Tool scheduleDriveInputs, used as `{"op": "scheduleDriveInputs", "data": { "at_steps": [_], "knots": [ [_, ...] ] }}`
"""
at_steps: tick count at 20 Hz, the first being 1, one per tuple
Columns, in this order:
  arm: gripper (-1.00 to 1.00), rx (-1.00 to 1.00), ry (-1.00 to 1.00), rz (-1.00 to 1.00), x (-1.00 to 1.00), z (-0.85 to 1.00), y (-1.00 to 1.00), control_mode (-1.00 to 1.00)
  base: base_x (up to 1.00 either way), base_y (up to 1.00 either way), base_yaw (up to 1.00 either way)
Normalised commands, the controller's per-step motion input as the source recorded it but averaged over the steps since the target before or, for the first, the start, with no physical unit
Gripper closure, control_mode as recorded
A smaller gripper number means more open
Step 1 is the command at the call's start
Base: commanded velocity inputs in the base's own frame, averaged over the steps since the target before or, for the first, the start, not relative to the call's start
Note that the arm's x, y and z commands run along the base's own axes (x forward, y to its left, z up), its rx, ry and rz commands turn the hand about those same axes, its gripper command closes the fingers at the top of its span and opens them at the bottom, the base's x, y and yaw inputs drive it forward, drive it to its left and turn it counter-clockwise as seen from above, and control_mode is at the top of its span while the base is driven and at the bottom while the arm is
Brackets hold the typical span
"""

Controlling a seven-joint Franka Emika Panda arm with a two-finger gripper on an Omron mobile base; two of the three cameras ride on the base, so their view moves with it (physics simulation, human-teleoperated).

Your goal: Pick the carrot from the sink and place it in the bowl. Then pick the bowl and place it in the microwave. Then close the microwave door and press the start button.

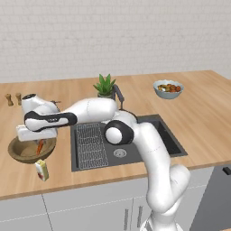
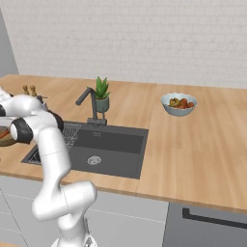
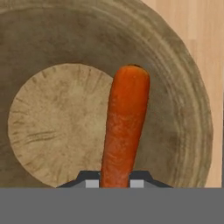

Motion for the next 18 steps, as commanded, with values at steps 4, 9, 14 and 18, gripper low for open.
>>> {"op": "scheduleDriveInputs", "data": {
  "at_steps": [4, 9, 14, 18],
  "knots": [
    [1.00, 0.00, 0.00, 0.00, 0.45, -0.23, 0.16, -1.00, 0.00, 0.00, 0.00],
    [-1.00, 0.00, 0.00, 0.00, 0.35, -0.28, 0.30, -1.00, 0.00, 0.00, 0.00],
    [-1.00, 0.00, 0.00, 0.00, 0.09, -0.08, 0.01, -1.00, 0.00, 0.00, 0.00],
    [-1.00, 0.00, 0.00, 0.00, 0.00, 0.00, 0.00, -1.00, 0.00, 0.00, 0.00]
  ]
}}
